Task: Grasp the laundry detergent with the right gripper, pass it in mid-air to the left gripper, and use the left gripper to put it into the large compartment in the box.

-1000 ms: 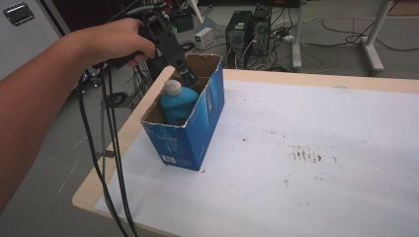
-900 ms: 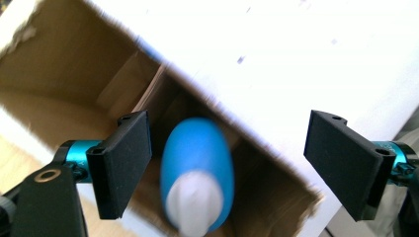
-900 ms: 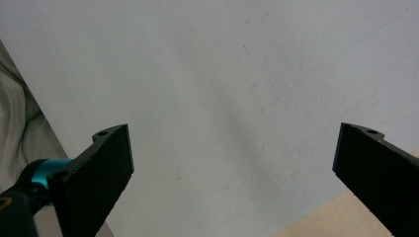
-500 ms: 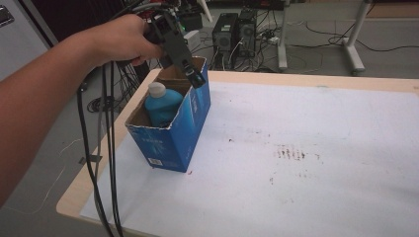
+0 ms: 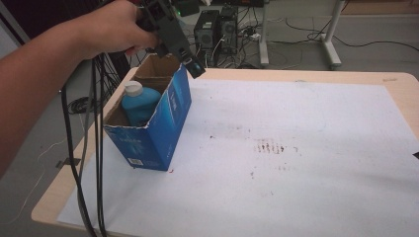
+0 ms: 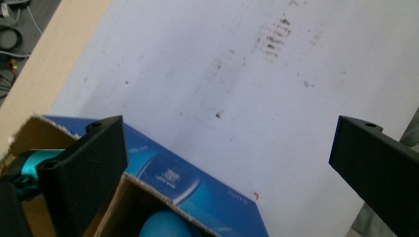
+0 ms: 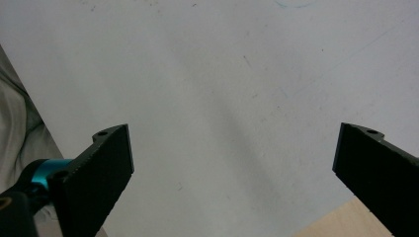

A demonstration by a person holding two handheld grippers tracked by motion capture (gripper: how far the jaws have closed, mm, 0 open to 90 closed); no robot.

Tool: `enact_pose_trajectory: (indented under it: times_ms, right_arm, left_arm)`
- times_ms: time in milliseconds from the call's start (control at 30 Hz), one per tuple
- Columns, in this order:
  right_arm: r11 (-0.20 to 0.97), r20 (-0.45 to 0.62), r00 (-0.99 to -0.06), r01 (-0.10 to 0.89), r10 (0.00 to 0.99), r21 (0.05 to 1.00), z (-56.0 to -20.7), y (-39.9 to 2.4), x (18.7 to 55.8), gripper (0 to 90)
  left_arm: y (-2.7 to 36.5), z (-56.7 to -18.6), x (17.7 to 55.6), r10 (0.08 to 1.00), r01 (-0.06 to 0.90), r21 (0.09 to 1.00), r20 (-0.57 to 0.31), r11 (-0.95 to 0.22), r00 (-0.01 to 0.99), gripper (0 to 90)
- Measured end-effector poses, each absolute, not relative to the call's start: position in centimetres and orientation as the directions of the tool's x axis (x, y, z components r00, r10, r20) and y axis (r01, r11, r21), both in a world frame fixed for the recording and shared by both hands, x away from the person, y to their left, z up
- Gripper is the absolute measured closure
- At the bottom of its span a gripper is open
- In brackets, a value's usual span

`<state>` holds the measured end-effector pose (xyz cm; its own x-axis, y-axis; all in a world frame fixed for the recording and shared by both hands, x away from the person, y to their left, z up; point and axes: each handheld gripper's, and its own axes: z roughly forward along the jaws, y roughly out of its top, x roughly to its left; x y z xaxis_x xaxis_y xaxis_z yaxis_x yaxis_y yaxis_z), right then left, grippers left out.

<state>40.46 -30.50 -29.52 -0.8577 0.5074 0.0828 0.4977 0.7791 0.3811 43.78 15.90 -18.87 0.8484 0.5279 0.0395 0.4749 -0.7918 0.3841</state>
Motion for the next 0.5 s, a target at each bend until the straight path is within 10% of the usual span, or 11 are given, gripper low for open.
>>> enact_pose_trajectory:
  times_ms: [500]
  right_arm:
    - [0.770, 0.086, -0.859, 0.492, 0.504, 0.405, -29.2, -29.6, 40.8, 1.4]
  left_arm:
    - [8.1, -19.9, 44.8, 0.428, 0.388, 0.359, 0.034, -0.849, 0.903, 1.6]
